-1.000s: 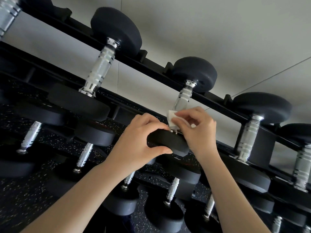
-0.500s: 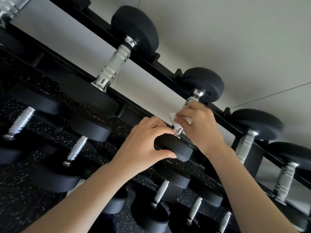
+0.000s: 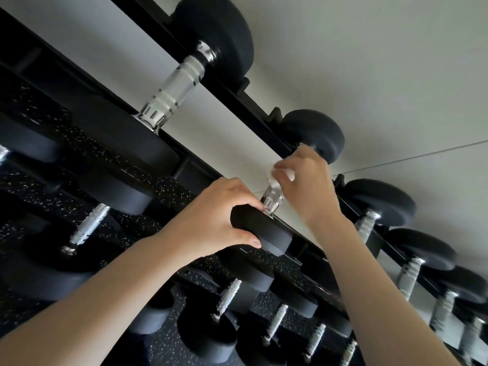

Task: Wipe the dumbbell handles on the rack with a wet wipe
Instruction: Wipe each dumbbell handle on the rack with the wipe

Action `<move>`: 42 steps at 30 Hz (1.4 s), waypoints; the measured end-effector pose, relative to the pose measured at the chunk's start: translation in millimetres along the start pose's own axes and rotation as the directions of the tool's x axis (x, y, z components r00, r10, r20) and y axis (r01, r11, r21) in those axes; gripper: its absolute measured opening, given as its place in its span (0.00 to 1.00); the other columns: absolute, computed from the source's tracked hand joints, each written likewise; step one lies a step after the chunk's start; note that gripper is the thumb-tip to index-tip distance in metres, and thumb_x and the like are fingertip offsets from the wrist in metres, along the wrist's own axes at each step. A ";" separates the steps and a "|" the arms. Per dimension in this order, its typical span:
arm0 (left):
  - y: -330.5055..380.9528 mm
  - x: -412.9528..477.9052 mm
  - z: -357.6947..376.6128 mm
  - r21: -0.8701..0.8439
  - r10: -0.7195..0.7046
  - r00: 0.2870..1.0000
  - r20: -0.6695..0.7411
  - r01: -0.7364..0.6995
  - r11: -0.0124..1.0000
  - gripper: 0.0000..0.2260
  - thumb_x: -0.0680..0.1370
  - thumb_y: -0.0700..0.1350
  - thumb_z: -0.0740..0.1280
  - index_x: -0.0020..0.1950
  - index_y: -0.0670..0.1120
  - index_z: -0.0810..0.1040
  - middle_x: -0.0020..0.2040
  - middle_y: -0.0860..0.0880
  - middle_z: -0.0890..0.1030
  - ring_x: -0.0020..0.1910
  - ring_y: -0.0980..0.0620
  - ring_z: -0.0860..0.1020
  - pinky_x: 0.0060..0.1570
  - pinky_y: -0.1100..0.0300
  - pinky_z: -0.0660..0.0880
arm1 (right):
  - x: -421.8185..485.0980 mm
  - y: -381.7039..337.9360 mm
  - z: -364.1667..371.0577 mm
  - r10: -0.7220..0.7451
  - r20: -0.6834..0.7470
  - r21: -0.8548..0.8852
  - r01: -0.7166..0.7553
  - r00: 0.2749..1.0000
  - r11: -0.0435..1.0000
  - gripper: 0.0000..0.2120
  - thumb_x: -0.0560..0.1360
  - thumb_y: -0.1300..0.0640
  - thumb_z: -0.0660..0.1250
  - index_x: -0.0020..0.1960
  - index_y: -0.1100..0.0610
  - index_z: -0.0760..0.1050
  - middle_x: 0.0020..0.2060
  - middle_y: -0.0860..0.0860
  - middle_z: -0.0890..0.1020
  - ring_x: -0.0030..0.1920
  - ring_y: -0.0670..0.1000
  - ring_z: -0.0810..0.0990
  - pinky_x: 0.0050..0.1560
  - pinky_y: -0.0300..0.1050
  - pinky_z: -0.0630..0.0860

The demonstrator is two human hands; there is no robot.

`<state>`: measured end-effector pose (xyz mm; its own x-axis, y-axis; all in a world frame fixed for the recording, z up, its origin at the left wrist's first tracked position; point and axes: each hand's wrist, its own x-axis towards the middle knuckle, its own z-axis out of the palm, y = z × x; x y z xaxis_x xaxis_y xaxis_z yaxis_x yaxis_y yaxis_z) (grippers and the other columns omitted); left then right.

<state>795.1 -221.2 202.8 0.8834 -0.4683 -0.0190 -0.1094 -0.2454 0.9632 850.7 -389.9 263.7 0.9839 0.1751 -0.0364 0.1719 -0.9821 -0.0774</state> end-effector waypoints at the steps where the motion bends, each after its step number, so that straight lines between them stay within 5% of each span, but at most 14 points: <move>1: -0.6 0.9 -0.3 -0.007 0.003 1.000 0.008 -0.003 1.000 0.19 0.63 0.52 0.78 0.51 0.61 0.77 0.48 0.61 0.74 0.51 0.63 0.69 0.49 0.74 0.62 | 3.9 1.5 0.5 0.024 -0.067 -0.015 -0.025 0.997 1.000 0.06 0.74 0.63 0.67 0.46 0.61 0.83 0.44 0.56 0.76 0.38 0.53 0.75 0.36 0.33 0.63; 5: -4.0 2.2 -0.5 -0.012 0.010 1.000 0.029 -0.010 1.000 0.20 0.63 0.54 0.78 0.50 0.63 0.75 0.48 0.62 0.72 0.52 0.66 0.67 0.49 0.76 0.60 | 9.7 4.7 7.9 0.162 -0.316 0.037 -0.158 0.935 0.987 0.06 0.73 0.63 0.69 0.48 0.63 0.82 0.42 0.58 0.77 0.36 0.49 0.71 0.38 0.38 0.67; 9: -4.4 1.2 -0.4 -0.024 0.002 1.000 0.031 -0.002 1.000 0.20 0.63 0.54 0.77 0.53 0.60 0.78 0.48 0.62 0.72 0.53 0.66 0.67 0.51 0.77 0.60 | 9.6 -4.5 12.9 0.276 -0.399 0.100 -0.258 0.875 0.961 0.07 0.74 0.61 0.68 0.50 0.61 0.82 0.44 0.57 0.77 0.36 0.48 0.70 0.39 0.37 0.66; 13: -3.5 0.9 -1.5 -0.038 0.002 0.999 0.035 -0.001 0.999 0.19 0.64 0.53 0.77 0.53 0.59 0.79 0.48 0.62 0.72 0.53 0.65 0.66 0.51 0.77 0.59 | 18.1 -15.0 6.5 0.355 -0.183 -0.040 -0.368 0.917 0.929 0.09 0.76 0.59 0.65 0.54 0.59 0.81 0.51 0.57 0.75 0.41 0.51 0.70 0.41 0.40 0.65; 17: -3.3 -0.3 -1.6 -0.064 -0.001 1.000 0.025 0.002 0.998 0.20 0.64 0.52 0.78 0.53 0.58 0.79 0.48 0.62 0.72 0.52 0.64 0.67 0.52 0.76 0.60 | 30.2 -16.4 0.5 0.337 0.055 -0.186 -0.322 0.940 0.928 0.09 0.72 0.58 0.69 0.51 0.57 0.82 0.49 0.57 0.78 0.47 0.60 0.77 0.42 0.45 0.72; 21: -3.1 -1.6 -1.1 -0.092 -0.011 1.000 0.021 0.012 0.996 0.20 0.64 0.52 0.78 0.54 0.57 0.79 0.49 0.60 0.72 0.53 0.62 0.67 0.54 0.75 0.60 | 23.5 -22.4 -3.1 0.272 0.213 -0.240 -0.220 0.938 0.946 0.09 0.72 0.57 0.71 0.50 0.57 0.83 0.48 0.58 0.80 0.47 0.59 0.79 0.41 0.44 0.72; 25: -4.7 -2.4 0.9 -0.100 -0.013 1.000 -0.011 0.012 0.995 0.21 0.63 0.51 0.79 0.54 0.56 0.79 0.49 0.58 0.73 0.52 0.62 0.67 0.51 0.77 0.60 | 11.0 -28.1 -4.5 0.169 0.333 -0.202 -0.105 0.928 0.974 0.04 0.70 0.59 0.70 0.39 0.56 0.84 0.40 0.56 0.78 0.39 0.57 0.78 0.36 0.42 0.73; 28: -6.0 -4.6 3.1 -0.135 -0.020 0.998 -0.052 0.013 0.991 0.21 0.62 0.50 0.79 0.53 0.56 0.79 0.50 0.57 0.74 0.52 0.60 0.68 0.51 0.76 0.61 | 1.9 -31.4 -3.7 0.058 0.403 -0.226 0.038 0.913 0.973 0.16 0.71 0.58 0.64 0.26 0.48 0.76 0.33 0.52 0.73 0.35 0.56 0.75 0.31 0.40 0.66; 30: -6.9 -4.8 3.8 -0.149 -0.021 0.998 -0.065 0.011 0.989 0.21 0.62 0.50 0.79 0.52 0.56 0.80 0.49 0.56 0.75 0.53 0.59 0.69 0.50 0.75 0.62 | -1.1 -33.3 -4.7 -0.001 0.452 -0.216 0.110 0.892 0.970 0.16 0.71 0.58 0.59 0.30 0.50 0.80 0.33 0.53 0.75 0.37 0.56 0.75 0.31 0.43 0.67; 34: -8.4 -3.0 2.6 -0.152 -0.006 0.999 -0.052 -0.002 0.988 0.20 0.62 0.51 0.79 0.50 0.61 0.78 0.50 0.56 0.75 0.53 0.59 0.69 0.50 0.73 0.63 | -3.1 -34.1 -9.0 -0.018 0.472 -0.178 0.115 0.881 0.977 0.12 0.73 0.61 0.62 0.43 0.54 0.85 0.41 0.55 0.79 0.42 0.57 0.78 0.42 0.50 0.77; 42: -5.4 -0.7 -0.6 -0.079 -0.021 1.000 -0.004 0.020 0.997 0.20 0.63 0.52 0.78 0.53 0.54 0.79 0.51 0.56 0.74 0.55 0.58 0.69 0.50 0.67 0.66 | -11.6 -10.3 -10.4 0.040 0.228 -0.052 -0.028 0.973 0.998 0.05 0.74 0.58 0.68 0.48 0.55 0.83 0.45 0.50 0.79 0.43 0.49 0.77 0.45 0.36 0.70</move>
<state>795.3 -219.1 197.8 0.8874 -0.4594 -0.0377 -0.0550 -0.1868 0.9809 838.0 -382.5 275.3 0.9526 0.1475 -0.2660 0.1462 -0.9889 -0.0249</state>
